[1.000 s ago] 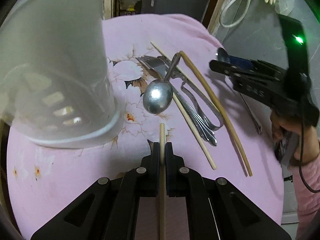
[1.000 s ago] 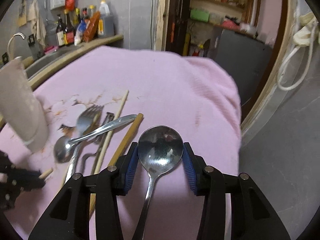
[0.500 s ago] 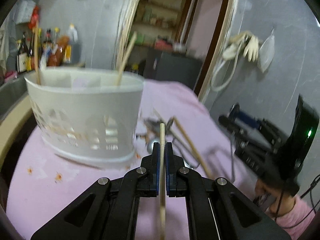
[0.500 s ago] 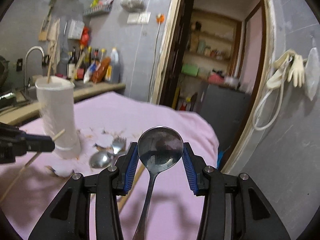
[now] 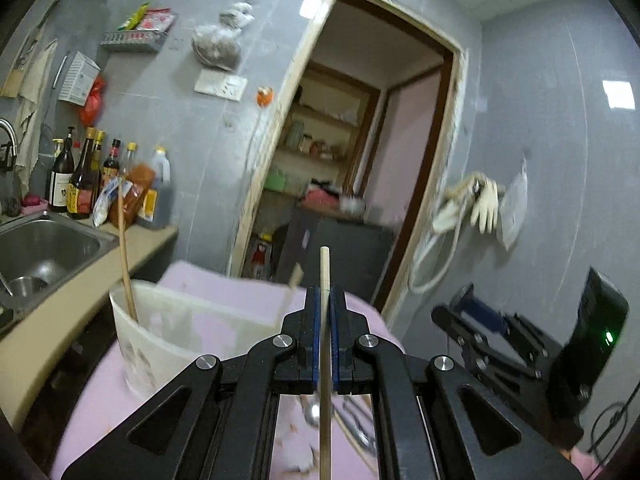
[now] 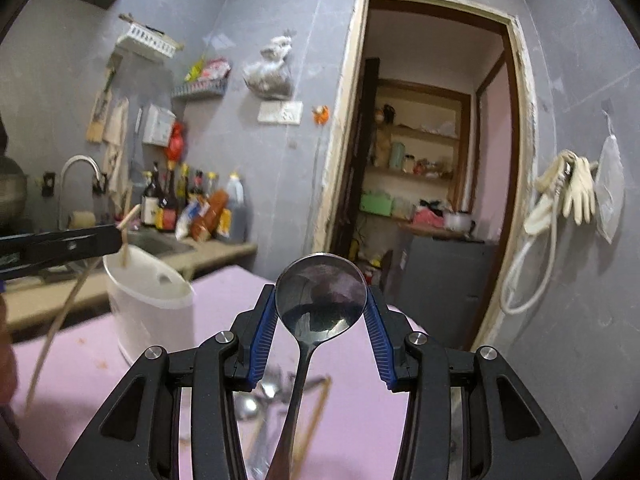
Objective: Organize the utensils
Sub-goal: 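Carry the spoon with the right tool and lower it into the white cup, then open the right tool to release the spoon while the left tool drops its chopstick into the cup, then lower both tools to the utensil pile and each grasp a wooden chopstick, then lift both held chopsticks and carry them above the white cup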
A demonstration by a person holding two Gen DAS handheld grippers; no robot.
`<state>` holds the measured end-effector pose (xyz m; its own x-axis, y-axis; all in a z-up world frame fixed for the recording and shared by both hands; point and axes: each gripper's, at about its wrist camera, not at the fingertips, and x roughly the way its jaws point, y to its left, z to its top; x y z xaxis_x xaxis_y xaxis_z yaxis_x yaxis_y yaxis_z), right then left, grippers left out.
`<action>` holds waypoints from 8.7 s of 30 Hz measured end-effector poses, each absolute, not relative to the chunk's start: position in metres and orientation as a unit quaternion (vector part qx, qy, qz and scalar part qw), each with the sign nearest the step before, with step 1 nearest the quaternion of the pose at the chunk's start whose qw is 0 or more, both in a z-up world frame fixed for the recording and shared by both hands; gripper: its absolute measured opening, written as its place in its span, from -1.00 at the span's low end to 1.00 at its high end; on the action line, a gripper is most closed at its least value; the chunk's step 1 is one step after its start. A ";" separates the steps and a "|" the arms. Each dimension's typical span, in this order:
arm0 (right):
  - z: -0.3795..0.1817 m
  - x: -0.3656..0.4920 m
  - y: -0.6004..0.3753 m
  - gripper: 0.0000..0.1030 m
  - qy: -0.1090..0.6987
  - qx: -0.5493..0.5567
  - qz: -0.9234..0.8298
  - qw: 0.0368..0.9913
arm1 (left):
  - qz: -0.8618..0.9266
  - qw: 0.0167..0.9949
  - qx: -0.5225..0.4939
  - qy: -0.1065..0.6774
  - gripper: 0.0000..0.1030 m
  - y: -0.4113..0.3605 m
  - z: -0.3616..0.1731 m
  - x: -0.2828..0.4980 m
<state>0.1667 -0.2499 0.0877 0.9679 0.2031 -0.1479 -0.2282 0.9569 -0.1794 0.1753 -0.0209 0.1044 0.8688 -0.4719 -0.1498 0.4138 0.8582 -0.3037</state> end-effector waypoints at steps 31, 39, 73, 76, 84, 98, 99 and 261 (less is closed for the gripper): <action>0.075 0.244 -0.143 -0.20 -0.027 -0.025 0.125 0.991 | -0.040 0.967 -0.253 -0.006 -0.94 0.112 0.100 0.276; 0.058 0.244 -0.149 -0.20 0.005 -0.026 0.137 0.990 | -0.074 0.972 -0.221 0.015 -0.94 0.102 0.090 0.268; 0.039 0.239 -0.147 -0.19 0.032 -0.020 0.167 0.985 | -0.087 0.957 -0.277 -0.006 -0.95 0.114 0.124 0.288; 0.039 0.239 -0.147 -0.19 0.032 -0.019 0.169 0.985 | -0.079 0.959 -0.272 0.000 -0.95 0.115 0.114 0.288; 0.038 0.239 -0.150 -0.19 0.034 -0.015 0.171 0.985 | -0.064 0.961 -0.271 0.004 -0.95 0.114 0.101 0.285; 0.042 0.234 -0.155 -0.02 0.025 -0.008 0.173 0.985 | -0.065 0.982 -0.162 0.066 -0.94 0.082 0.085 0.258; 0.044 0.234 -0.155 0.01 0.023 -0.004 0.174 0.984 | -0.068 0.982 -0.156 0.077 -0.94 0.081 0.083 0.258; 0.138 0.153 -0.172 -0.90 -0.106 0.021 0.161 0.981 | -0.192 0.962 -0.187 0.050 -0.95 0.058 0.133 0.208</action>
<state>0.1527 -0.1715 0.1378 0.9261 0.3108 0.2139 -0.3195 0.9475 0.0068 0.2081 0.0583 0.1327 0.9214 -0.3878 -0.0255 0.3501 0.8568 -0.3787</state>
